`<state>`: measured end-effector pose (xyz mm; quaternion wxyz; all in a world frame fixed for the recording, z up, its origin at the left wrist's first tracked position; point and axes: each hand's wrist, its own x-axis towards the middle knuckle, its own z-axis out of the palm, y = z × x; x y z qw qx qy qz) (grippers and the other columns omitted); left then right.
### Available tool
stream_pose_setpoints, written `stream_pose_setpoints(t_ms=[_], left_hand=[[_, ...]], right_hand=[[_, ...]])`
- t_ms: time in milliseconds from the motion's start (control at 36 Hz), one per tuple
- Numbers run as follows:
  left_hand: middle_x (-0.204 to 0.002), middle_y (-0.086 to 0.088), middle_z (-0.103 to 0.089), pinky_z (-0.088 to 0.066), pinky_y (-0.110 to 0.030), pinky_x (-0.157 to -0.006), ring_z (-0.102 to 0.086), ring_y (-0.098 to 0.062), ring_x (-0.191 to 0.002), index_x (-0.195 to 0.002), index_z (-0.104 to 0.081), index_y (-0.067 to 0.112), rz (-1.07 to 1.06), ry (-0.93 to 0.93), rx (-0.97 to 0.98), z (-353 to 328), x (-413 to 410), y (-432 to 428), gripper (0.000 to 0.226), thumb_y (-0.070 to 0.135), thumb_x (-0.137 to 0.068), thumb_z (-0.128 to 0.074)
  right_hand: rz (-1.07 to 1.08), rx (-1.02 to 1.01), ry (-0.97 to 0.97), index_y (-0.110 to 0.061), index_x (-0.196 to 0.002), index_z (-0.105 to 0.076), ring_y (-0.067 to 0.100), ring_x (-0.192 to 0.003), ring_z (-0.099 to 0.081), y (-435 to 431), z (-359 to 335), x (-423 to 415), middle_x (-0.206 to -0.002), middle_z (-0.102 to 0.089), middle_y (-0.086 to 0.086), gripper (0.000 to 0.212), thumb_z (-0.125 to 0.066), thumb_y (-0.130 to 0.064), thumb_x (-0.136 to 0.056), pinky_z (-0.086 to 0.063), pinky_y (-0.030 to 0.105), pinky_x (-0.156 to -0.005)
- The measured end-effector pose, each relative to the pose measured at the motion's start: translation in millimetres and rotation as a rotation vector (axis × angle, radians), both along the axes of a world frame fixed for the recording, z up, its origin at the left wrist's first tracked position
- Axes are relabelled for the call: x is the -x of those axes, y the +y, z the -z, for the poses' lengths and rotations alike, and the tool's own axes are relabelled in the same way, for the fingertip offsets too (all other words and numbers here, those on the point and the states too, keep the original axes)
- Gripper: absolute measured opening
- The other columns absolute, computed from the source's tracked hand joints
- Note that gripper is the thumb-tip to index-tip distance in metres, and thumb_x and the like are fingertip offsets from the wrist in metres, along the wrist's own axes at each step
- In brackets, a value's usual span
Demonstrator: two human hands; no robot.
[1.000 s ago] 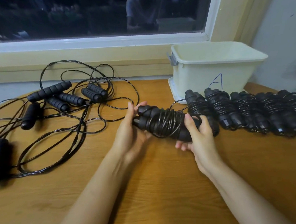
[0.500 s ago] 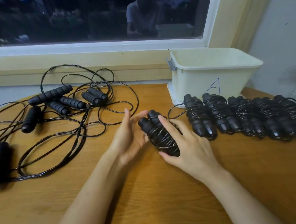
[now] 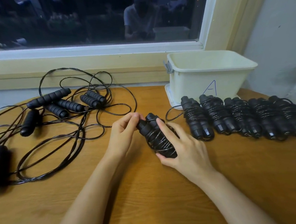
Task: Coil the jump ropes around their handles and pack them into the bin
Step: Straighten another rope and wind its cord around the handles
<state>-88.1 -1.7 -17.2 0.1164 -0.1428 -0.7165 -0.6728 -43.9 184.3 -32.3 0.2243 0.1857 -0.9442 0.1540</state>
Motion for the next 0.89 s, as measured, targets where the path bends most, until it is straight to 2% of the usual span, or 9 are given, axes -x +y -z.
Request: stream_pose_setpoints(t_ms=[83,194,278,389,444,500,583,778,889], left_hand=[[-0.081,0.007,-0.065,-0.05,-0.023,-0.074,-0.06,-0.008,-0.081,-0.087,-0.067,0.018,-0.033,0.104,0.114,4,2,-4,0.028,0.035,-0.099,-0.048],[-0.085,0.01,-0.068,-0.049,-0.017,-0.073,-0.063,-0.004,-0.082,-0.092,-0.068,0.02,-0.044,0.188,0.209,3,-1,-4,0.03,0.039,-0.096,-0.046],[-0.092,0.009,-0.07,-0.056,-0.031,-0.081,-0.066,-0.01,-0.09,-0.103,-0.068,0.025,-0.083,0.136,0.235,3,-3,0,0.022,0.035,-0.102,-0.048],[-0.099,0.01,-0.071,-0.051,-0.029,-0.092,-0.065,0.002,-0.098,-0.139,-0.044,0.03,-0.142,-0.026,0.185,13,-2,10,0.044,0.047,-0.098,-0.038],[-0.109,0.016,-0.066,-0.044,-0.018,-0.09,-0.06,0.013,-0.097,-0.147,-0.033,0.03,-0.164,-0.042,0.313,19,-1,10,0.05,0.047,-0.099,-0.036],[-0.126,0.007,-0.061,-0.04,-0.016,-0.093,-0.057,0.005,-0.11,-0.152,-0.027,0.025,-0.171,-0.068,0.433,24,1,8,0.054,0.04,-0.102,-0.038],[-0.139,-0.007,-0.056,-0.041,-0.032,-0.104,-0.053,-0.019,-0.127,-0.151,-0.03,0.021,-0.19,-0.081,0.541,31,3,7,0.054,0.038,-0.101,-0.043],[-0.129,-0.006,-0.062,-0.045,-0.047,-0.101,-0.054,-0.024,-0.122,-0.145,-0.04,0.023,-0.215,-0.015,0.707,39,-12,29,0.047,0.031,-0.1,-0.051],[-0.128,-0.001,-0.062,-0.043,-0.046,-0.103,-0.053,-0.022,-0.121,-0.141,-0.043,0.027,-0.216,-0.025,0.73,45,-29,50,0.043,0.033,-0.099,-0.052]], right_hand=[[0.013,-0.005,0.007,-0.03,-0.154,-0.03,0.015,-0.076,-0.068,-1,1,0,-0.129,-0.059,0.001,0.092,-0.065,-0.058,-0.073,-0.053,0.027,-0.048],[0.021,0.012,-0.013,-0.032,-0.155,-0.024,0.016,-0.078,-0.069,0,2,0,-0.13,-0.059,0.0,0.096,-0.066,-0.056,-0.072,-0.055,0.029,-0.05],[0.047,0.016,-0.061,-0.035,-0.155,-0.022,0.015,-0.082,-0.069,1,2,1,-0.131,-0.058,-0.004,0.096,-0.066,-0.057,-0.073,-0.054,0.028,-0.052],[0.106,0.081,-0.12,-0.039,-0.154,-0.022,0.013,-0.101,-0.064,-3,3,4,-0.129,-0.057,-0.012,0.092,-0.063,-0.059,-0.074,-0.053,0.029,-0.062],[0.155,0.118,-0.141,-0.038,-0.154,-0.023,0.013,-0.115,-0.054,-3,2,5,-0.125,-0.058,-0.013,0.093,-0.065,-0.059,-0.074,-0.049,0.027,-0.067],[0.196,0.125,-0.153,-0.037,-0.155,-0.021,0.013,-0.12,-0.047,-1,0,4,-0.125,-0.058,-0.014,0.095,-0.068,-0.058,-0.075,-0.044,0.025,-0.07],[0.217,0.169,-0.164,-0.037,-0.155,-0.021,0.013,-0.121,-0.048,2,-4,2,-0.129,-0.057,-0.013,0.095,-0.07,-0.057,-0.076,-0.042,0.024,-0.075],[0.273,0.392,-0.234,-0.043,-0.151,-0.027,0.012,-0.126,-0.046,30,-26,-16,-0.133,-0.054,-0.011,0.085,-0.072,-0.054,-0.08,-0.044,0.031,-0.092],[0.363,0.411,-0.242,-0.044,-0.151,-0.026,0.015,-0.127,-0.047,71,-34,-36,-0.135,-0.053,-0.007,0.086,-0.072,-0.056,-0.08,-0.045,0.034,-0.094]])
